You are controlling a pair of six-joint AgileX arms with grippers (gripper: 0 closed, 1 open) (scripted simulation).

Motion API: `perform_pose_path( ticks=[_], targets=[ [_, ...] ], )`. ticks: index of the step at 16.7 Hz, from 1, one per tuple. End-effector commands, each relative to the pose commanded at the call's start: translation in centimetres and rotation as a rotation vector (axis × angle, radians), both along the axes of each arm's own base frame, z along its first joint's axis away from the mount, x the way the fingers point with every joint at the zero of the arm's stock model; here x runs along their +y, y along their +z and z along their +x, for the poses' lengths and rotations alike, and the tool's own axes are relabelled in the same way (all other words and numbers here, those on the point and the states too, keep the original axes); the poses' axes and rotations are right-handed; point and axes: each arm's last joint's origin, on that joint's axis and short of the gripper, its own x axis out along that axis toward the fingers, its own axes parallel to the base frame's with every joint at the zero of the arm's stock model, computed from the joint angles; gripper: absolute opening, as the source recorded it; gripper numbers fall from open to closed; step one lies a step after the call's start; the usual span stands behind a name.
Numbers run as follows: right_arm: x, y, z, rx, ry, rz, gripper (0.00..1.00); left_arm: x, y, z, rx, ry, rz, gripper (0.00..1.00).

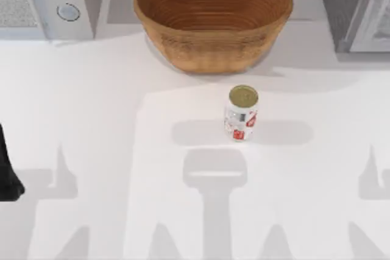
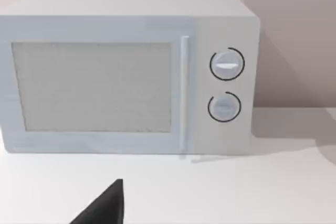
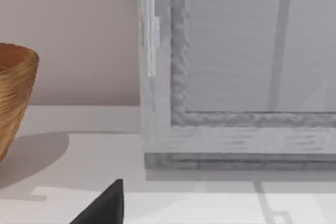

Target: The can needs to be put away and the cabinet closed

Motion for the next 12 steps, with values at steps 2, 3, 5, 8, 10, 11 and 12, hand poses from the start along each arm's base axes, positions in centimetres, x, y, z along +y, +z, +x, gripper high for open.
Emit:
perform_pose_path(
  ticks=[2, 3, 5, 8, 10, 11, 12],
  targets=[
    [0.0, 0.0, 0.0, 0.000, 0.000, 0.000, 1.00, 0.0, 0.0, 0.0, 0.000, 0.000, 0.000, 1.00],
    [0.0, 0.1, 0.0, -0.002, 0.001, 0.001, 1.00, 0.0, 0.0, 0.0, 0.000, 0.000, 0.000, 1.00],
    [0.2, 0.7, 0.2, -0.009, 0.003, 0.003, 1.00, 0.0, 0.0, 0.0, 0.000, 0.000, 0.000, 1.00],
    [0.7, 2.1, 1.0, -0.022, 0.004, 0.006, 1.00, 0.0, 0.0, 0.0, 0.000, 0.000, 0.000, 1.00],
    [1.3, 3.2, 2.0, -0.028, 0.002, 0.008, 1.00, 0.0, 0.0, 0.0, 0.000, 0.000, 0.000, 1.00],
    [1.7, 3.8, 2.6, -0.030, 0.000, 0.009, 1.00, 0.0, 0.0, 0.0, 0.000, 0.000, 0.000, 1.00],
    [2.2, 4.3, 3.3, -0.032, -0.001, 0.009, 1.00, 0.0, 0.0, 0.0, 0.000, 0.000, 0.000, 1.00]
  ],
)
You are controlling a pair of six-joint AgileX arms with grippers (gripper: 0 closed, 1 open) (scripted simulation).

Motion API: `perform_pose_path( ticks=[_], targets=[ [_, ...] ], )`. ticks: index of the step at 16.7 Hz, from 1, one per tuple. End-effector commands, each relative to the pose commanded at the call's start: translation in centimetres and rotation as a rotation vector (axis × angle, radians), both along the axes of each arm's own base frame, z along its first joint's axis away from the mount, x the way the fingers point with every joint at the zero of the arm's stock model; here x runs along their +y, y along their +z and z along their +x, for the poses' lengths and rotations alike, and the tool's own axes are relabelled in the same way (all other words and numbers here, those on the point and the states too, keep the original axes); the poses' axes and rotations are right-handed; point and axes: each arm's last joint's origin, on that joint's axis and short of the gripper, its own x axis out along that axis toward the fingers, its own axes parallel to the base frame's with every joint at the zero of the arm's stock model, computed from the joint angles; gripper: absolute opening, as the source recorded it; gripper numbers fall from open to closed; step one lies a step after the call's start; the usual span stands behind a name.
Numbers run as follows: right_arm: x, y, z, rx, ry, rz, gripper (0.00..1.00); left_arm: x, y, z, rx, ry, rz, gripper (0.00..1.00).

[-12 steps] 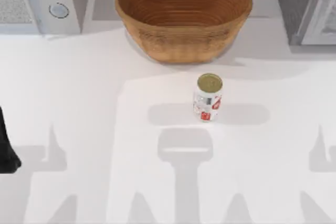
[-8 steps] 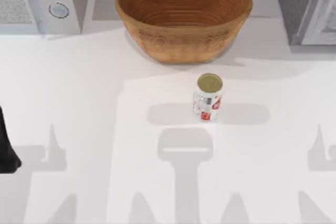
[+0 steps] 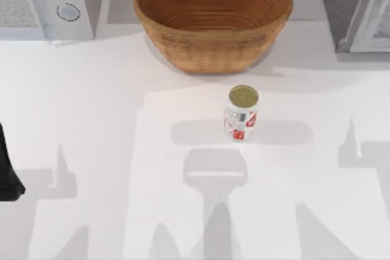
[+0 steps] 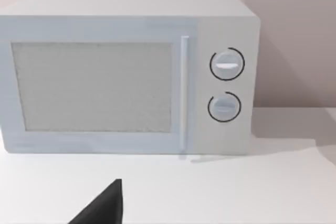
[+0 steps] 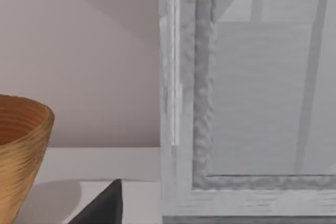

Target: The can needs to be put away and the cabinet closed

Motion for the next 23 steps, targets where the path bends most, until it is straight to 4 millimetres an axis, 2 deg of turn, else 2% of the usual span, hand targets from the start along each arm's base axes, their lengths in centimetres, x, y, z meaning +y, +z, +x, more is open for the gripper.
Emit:
perform_pose_path(
  ticks=[5, 9, 12, 16, 20, 23],
  targets=[
    [4.2, 1.4, 5.0, -0.006, -0.006, 0.003, 1.00, 0.0, 0.0, 0.0, 0.000, 0.000, 0.000, 1.00],
    [9.8, -0.5, 8.9, -0.004, -0.004, 0.008, 1.00, 0.0, 0.0, 0.0, 0.000, 0.000, 0.000, 1.00],
    [14.6, -3.8, 10.5, 0.000, -0.001, 0.010, 1.00, 0.0, 0.0, 0.0, 0.000, 0.000, 0.000, 1.00],
    [20.0, -9.8, 10.5, 0.009, 0.000, 0.008, 1.00, 0.0, 0.0, 0.0, 0.000, 0.000, 0.000, 1.00],
    [23.0, -15.6, 8.8, 0.020, -0.003, 0.000, 1.00, 0.0, 0.0, 0.0, 0.000, 0.000, 0.000, 1.00],
    [23.9, -18.4, 7.7, 0.025, -0.007, -0.006, 1.00, 0.0, 0.0, 0.0, 0.000, 0.000, 0.000, 1.00]
  ],
)
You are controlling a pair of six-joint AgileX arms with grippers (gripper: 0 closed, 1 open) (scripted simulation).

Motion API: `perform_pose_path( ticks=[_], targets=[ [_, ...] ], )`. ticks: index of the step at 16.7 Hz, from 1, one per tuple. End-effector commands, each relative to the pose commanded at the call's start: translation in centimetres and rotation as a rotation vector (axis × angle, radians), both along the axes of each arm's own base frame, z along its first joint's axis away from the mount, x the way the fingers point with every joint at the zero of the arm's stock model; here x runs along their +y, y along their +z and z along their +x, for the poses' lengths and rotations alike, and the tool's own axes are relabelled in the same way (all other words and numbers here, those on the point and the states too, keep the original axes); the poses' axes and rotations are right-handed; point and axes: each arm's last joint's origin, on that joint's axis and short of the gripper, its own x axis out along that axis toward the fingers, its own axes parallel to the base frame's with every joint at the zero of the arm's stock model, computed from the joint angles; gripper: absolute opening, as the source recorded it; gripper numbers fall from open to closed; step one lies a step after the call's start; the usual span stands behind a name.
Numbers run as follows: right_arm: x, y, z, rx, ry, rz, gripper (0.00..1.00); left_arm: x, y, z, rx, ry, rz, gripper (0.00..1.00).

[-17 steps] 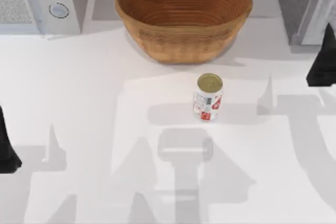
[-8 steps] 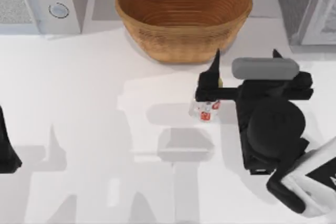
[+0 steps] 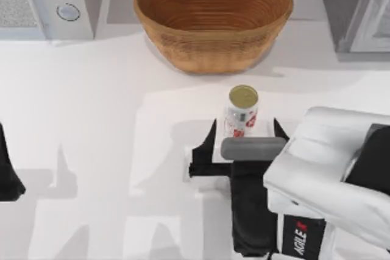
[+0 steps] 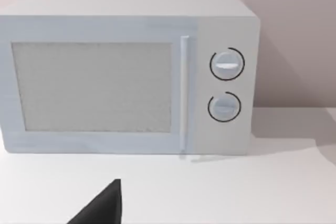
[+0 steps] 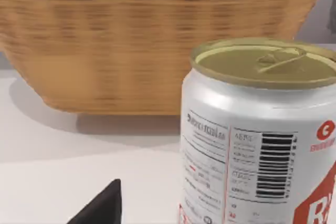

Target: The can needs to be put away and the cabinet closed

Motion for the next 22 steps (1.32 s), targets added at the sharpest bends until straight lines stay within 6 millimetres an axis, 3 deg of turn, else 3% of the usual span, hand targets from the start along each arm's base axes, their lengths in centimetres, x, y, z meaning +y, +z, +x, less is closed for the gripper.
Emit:
perform_pose_path(
  ticks=[2, 8, 15, 19, 22],
  targets=[
    [0.2, -0.8, -0.4, 0.001, -0.001, -0.002, 1.00, 0.0, 0.0, 0.0, 0.000, 0.000, 0.000, 1.00],
    [0.1, -0.8, -0.2, 0.003, -0.004, -0.005, 1.00, 0.0, 0.0, 0.0, 0.000, 0.000, 0.000, 1.00],
    [0.2, -0.8, 5.2, 0.001, -0.001, -0.002, 1.00, 0.0, 0.0, 0.0, 0.000, 0.000, 0.000, 1.00],
    [0.1, -0.8, 5.6, 0.001, -0.001, -0.002, 1.00, 0.0, 0.0, 0.0, 0.000, 0.000, 0.000, 1.00],
    [0.1, -0.8, 5.6, 0.001, -0.001, -0.002, 0.77, 0.0, 0.0, 0.0, 0.000, 0.000, 0.000, 1.00]
  ],
)
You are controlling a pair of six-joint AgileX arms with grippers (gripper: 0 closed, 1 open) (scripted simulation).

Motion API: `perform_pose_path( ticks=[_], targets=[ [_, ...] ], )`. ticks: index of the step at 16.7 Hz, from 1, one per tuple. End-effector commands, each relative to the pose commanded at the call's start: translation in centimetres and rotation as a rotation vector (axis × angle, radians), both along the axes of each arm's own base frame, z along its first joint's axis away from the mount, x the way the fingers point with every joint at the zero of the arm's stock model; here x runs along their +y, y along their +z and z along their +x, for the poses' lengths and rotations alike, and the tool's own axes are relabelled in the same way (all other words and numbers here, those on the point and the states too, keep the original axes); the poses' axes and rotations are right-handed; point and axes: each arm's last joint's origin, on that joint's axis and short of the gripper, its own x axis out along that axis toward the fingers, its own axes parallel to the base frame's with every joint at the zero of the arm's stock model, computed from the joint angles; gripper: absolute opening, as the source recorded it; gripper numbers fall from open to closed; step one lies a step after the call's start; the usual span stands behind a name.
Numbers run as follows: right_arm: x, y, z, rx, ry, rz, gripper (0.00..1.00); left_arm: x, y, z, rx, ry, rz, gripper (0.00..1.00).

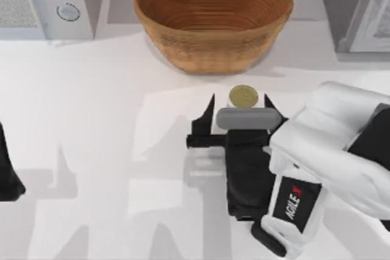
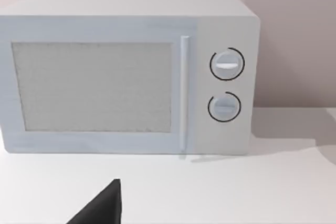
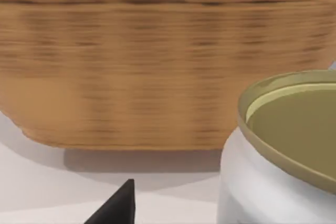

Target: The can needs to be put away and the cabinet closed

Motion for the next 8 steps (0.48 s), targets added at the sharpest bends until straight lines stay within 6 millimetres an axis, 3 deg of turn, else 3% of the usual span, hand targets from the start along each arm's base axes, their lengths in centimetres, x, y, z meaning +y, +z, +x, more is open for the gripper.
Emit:
perform_pose_path(
  ticks=[8],
  targets=[
    [0.00, 0.00, 0.00, 0.000, 0.000, 0.000, 0.17, 0.00, 0.00, 0.00, 0.000, 0.000, 0.000, 1.00]
  ],
)
